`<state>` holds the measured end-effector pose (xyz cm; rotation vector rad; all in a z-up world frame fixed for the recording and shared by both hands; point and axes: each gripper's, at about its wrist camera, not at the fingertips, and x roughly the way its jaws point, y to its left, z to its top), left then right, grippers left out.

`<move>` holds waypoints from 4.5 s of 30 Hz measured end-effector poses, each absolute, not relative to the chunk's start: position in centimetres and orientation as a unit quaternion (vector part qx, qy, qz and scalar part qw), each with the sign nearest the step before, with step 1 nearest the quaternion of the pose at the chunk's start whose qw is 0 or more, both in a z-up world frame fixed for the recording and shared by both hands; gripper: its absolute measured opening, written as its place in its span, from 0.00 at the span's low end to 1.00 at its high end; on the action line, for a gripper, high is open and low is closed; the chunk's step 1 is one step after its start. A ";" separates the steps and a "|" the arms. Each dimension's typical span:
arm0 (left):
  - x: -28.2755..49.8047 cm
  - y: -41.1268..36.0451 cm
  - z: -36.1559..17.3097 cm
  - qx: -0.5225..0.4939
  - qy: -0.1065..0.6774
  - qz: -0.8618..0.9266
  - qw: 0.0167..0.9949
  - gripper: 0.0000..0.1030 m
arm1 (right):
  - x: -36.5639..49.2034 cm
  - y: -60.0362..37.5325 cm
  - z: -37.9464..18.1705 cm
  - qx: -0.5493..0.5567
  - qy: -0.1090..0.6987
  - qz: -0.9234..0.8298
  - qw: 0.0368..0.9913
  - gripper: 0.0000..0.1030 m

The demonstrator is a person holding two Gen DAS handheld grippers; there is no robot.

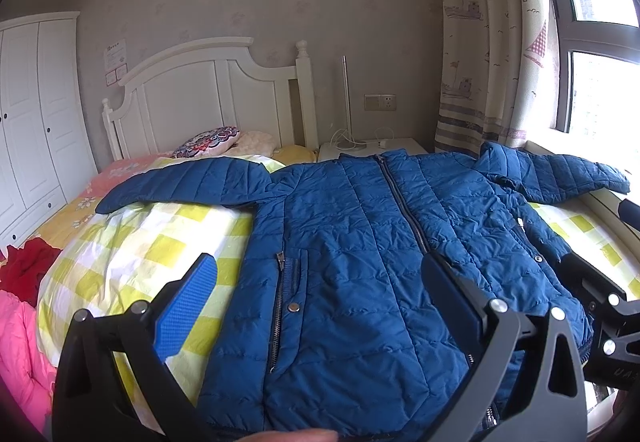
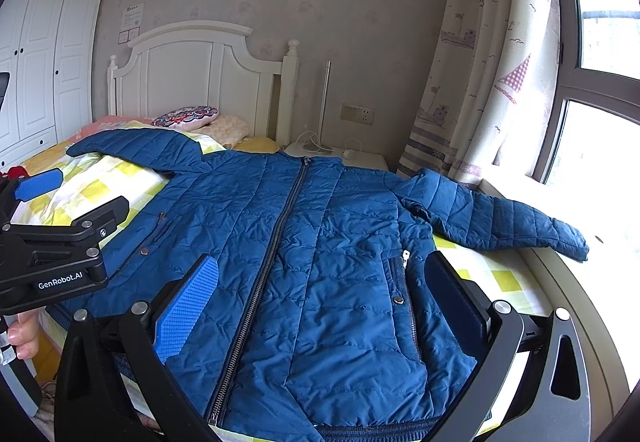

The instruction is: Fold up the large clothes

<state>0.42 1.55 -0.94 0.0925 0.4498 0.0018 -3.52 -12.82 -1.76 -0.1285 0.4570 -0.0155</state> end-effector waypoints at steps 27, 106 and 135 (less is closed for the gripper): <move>0.4 1.5 -1.6 0.048 0.229 0.007 0.972 0.98 | -3.5 -12.6 -3.0 -0.059 0.233 -0.005 0.971 0.96; 29.7 2.0 -12.7 0.007 0.439 -0.029 0.898 0.98 | 27.2 -20.7 -1.1 -0.036 0.230 -0.039 0.972 0.35; 29.5 2.7 -12.3 -0.013 0.426 -0.034 0.904 0.98 | 25.9 -27.7 -5.9 0.103 0.327 0.040 0.939 0.21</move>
